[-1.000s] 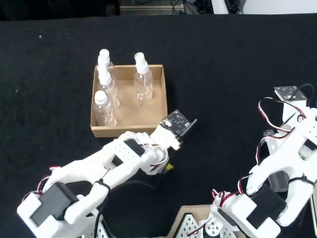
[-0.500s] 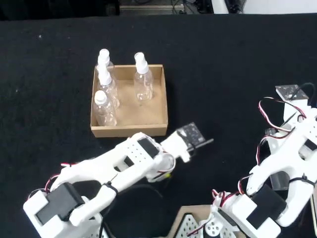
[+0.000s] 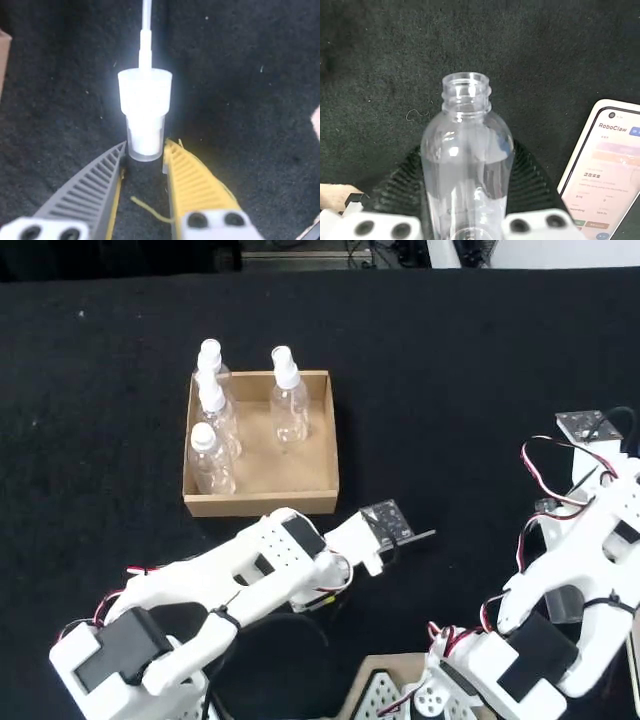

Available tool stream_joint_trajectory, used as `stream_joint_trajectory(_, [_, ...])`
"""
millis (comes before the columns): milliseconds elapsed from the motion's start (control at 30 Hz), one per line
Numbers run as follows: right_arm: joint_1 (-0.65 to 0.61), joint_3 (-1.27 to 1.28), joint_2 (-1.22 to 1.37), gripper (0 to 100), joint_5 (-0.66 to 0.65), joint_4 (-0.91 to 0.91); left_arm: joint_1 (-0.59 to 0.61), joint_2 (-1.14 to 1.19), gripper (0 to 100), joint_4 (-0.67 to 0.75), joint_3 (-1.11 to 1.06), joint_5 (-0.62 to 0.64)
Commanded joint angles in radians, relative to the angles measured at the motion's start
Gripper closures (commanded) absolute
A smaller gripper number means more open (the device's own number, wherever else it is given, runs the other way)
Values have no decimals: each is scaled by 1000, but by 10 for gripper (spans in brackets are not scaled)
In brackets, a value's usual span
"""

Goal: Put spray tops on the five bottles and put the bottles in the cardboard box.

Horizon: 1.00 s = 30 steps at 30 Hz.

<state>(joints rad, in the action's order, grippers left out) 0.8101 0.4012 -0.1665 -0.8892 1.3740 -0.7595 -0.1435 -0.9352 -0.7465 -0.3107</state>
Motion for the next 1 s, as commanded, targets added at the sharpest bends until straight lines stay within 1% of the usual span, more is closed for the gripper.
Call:
stream_joint_trajectory(0, [-12, -7, -5, 988, 3, -18, -7, -9, 901, 12, 77, 28])
stream_joint_trajectory(200, [-14, -7, -5, 988, 3, -18, 1, -8, 888, -60, 156, 29])
stream_joint_trajectory(367, [-18, -7, -5, 988, 3, -18, 1, -8, 778, -51, 163, 29])
stream_joint_trajectory(600, [-18, -7, -5, 988, 3, -18, 5, 5, 768, 121, 97, 25])
stream_joint_trajectory(733, [-17, -7, 2, 988, 3, -18, 5, 5, 769, 196, 56, 23])
stream_joint_trajectory(900, [-18, -7, 1, 988, 3, -18, 5, 5, 769, 252, 7, 23])
stream_joint_trajectory(967, [-18, -7, 1, 988, 3, -18, 5, 5, 770, 253, 4, 28])
